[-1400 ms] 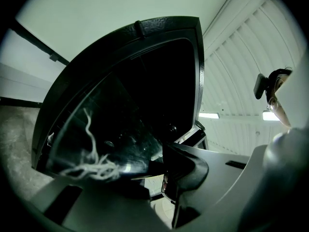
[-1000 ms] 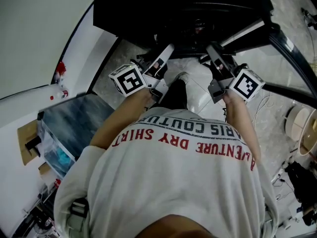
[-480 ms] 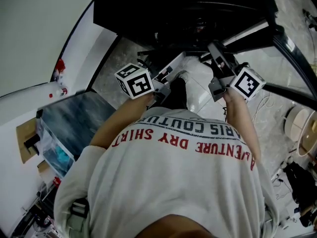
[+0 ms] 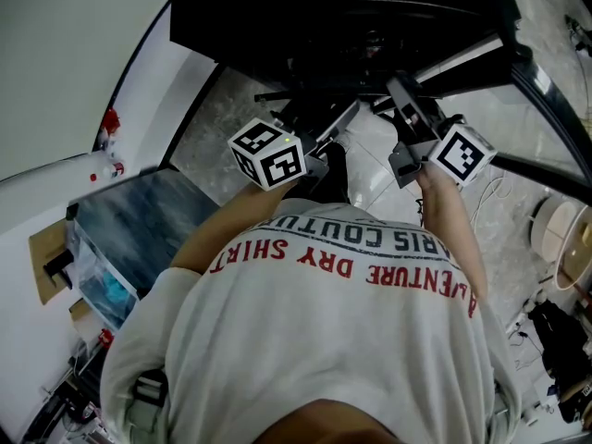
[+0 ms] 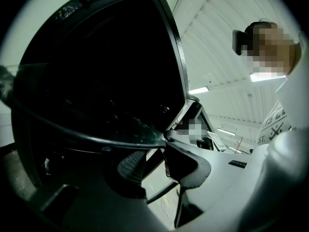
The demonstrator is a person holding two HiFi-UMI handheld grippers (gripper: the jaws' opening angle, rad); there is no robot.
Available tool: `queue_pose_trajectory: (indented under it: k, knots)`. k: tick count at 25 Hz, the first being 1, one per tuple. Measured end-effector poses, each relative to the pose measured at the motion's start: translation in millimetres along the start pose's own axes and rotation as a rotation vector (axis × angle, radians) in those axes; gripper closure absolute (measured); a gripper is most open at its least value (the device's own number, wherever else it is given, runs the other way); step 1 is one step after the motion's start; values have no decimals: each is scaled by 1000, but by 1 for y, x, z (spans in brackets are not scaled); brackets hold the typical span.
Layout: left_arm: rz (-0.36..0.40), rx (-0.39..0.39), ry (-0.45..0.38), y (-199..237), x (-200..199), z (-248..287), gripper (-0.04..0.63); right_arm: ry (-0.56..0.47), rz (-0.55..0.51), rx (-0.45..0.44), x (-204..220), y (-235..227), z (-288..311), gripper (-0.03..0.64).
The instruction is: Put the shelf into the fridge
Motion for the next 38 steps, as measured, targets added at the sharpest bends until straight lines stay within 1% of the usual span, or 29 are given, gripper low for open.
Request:
queue_pose_trajectory:
  k: [4,10,15,18,21,25,30,34,38]
  knots:
    - [18,-1,1,-2,-2,1,469,-5,-31,-23,-4,5,3,505]
    - [24,-2,4,-3,-3,1,476,6,-29,-8,-2,3,-1,503]
    - [27,-12,-4,-3,-6,3,477,17,-96,1,-4,8,-8,471]
    - [26,-22,-10,0,-8,6,477,29,-91,17,1,6,-17,469]
    - [24,-34,-15,3,-10,10,477,53,-138,23,3,7,-23,469]
    - [23,-51,-28,11,-17,14,476,82,-220,28,6,12,-25,491]
    - [37,-64,-43,12,-25,20,472,101,-296,16,6,25,-27,518]
    - [46,-69,-51,16,-30,26,471,119,-336,17,8,28,-23,540]
    - [58,-72,-58,23,-36,30,468,134,-349,26,10,27,-20,551]
Point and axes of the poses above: the fingertips, and each gripper's own axes: z forward along the fingers, y to its left, x out of its underside, the point moved 8 cm from there along -z, backward along the fingers, and after that the axes turned 6 degrees about -z, right-handed, at the moved point
